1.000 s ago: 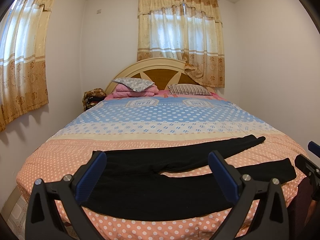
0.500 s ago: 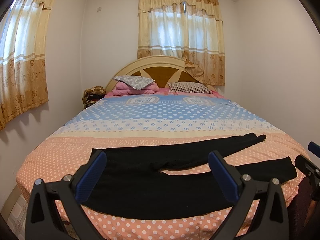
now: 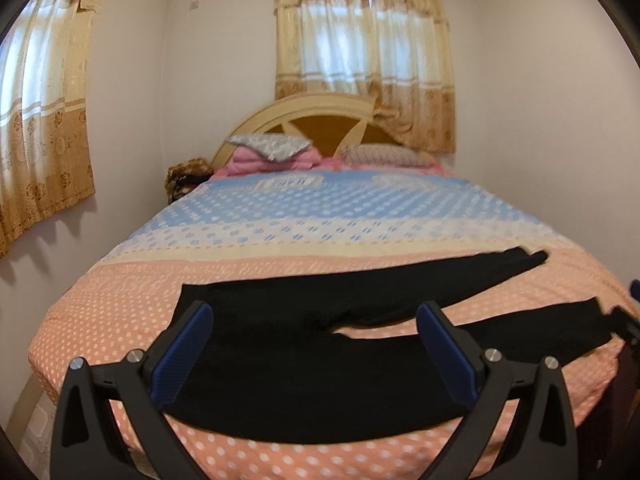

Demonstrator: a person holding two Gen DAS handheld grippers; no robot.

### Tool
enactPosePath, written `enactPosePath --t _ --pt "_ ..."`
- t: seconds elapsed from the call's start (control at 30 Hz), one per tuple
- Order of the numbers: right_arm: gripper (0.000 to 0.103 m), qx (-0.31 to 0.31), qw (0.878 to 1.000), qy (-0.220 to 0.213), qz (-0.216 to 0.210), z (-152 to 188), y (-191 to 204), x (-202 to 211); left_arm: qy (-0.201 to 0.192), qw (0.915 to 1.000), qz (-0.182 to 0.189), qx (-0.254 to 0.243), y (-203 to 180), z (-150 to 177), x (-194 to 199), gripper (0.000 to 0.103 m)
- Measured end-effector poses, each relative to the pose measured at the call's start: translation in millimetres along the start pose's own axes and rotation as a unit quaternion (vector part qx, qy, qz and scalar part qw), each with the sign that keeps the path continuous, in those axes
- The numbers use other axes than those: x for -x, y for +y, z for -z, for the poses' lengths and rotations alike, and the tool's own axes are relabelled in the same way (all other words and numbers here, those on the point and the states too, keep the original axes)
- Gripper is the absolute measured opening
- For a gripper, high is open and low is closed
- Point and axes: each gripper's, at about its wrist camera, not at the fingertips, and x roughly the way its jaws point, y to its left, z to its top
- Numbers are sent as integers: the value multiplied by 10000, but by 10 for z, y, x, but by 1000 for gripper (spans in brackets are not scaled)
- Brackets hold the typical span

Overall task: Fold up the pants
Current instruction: 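Lower the left gripper onto the pants waistband and close it while the right gripper approaches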

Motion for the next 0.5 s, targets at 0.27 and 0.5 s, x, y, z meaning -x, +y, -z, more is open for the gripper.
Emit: enactPosePath --t 0.27,0.5 --pt "102 -221 9975 673 60 208 -276 -741 625 9956 -697 -32 890 -67 -1023 103" --pt "102 -136 9945 1041 57 275 -305 -1137 1433 9865 -794 81 1737 -60 -1984 94"
